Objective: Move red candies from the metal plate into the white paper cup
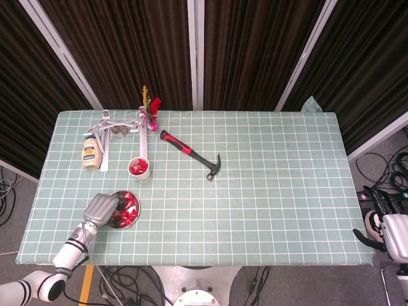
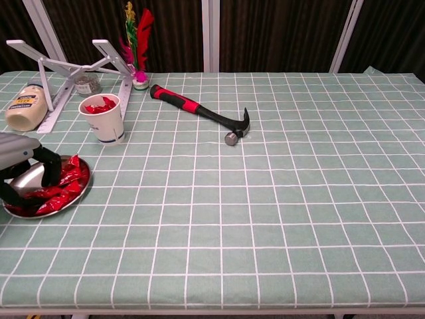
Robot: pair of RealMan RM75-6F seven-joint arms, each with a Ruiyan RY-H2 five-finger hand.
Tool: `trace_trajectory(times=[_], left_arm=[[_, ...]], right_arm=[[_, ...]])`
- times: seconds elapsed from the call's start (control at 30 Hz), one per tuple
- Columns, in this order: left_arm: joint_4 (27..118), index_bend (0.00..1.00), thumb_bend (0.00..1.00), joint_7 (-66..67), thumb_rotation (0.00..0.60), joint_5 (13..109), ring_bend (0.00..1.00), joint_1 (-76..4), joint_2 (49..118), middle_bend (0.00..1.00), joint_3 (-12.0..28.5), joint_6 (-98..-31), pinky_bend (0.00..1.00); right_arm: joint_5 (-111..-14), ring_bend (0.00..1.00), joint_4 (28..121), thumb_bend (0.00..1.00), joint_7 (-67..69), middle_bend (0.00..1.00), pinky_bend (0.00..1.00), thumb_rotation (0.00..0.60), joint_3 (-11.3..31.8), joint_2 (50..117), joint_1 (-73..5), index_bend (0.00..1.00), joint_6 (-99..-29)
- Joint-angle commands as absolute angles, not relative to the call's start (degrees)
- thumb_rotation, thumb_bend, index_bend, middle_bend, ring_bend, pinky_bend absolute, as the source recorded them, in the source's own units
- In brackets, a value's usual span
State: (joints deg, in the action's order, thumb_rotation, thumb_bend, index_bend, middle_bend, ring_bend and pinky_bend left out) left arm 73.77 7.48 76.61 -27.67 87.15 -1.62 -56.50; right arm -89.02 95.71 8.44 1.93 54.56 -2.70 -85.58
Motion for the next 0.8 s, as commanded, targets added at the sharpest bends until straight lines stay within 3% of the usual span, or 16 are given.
trace_trajectory(times=[0.03,0.27,0.53,0.8], left_arm=[[73.6,0.58,0.31,6.3,0.6,76.7,0.93,-27.6,87.2,0.63,-1.5,-56.2,1.0],[75.0,0.62,0.37,1.9,0.6,78.0,0.94,-27.1,85.4,0.66,-0.1,-58.1,1.0],[81.4,0.62,0.38,-0.9,0.6,78.9,0.94,-29.1,78.8,0.66,5.5,-61.7,1.0],[77.7,0.61,0.38,0.5,0.6,73.9,0.94,-37.1,79.4,0.66,11.9,-53.7,1.0]], right_arm=[[-89.0,0.11,95.7,0.1,8.5,0.2,0.38,0.6,1.9,54.6,-2.6,0.08,-85.7],[-89.1,0.11,95.6,0.1,8.7,0.2,0.38,0.6,1.9,54.5,-2.6,0.08,-85.8],[-89.2,0.11,95.3,0.1,9.0,0.2,0.38,0.6,1.8,54.6,-2.5,0.08,-85.9],[-88.9,0.11,95.0,0.1,9.4,0.2,0.38,0.6,1.9,54.7,-2.4,0.08,-86.0]])
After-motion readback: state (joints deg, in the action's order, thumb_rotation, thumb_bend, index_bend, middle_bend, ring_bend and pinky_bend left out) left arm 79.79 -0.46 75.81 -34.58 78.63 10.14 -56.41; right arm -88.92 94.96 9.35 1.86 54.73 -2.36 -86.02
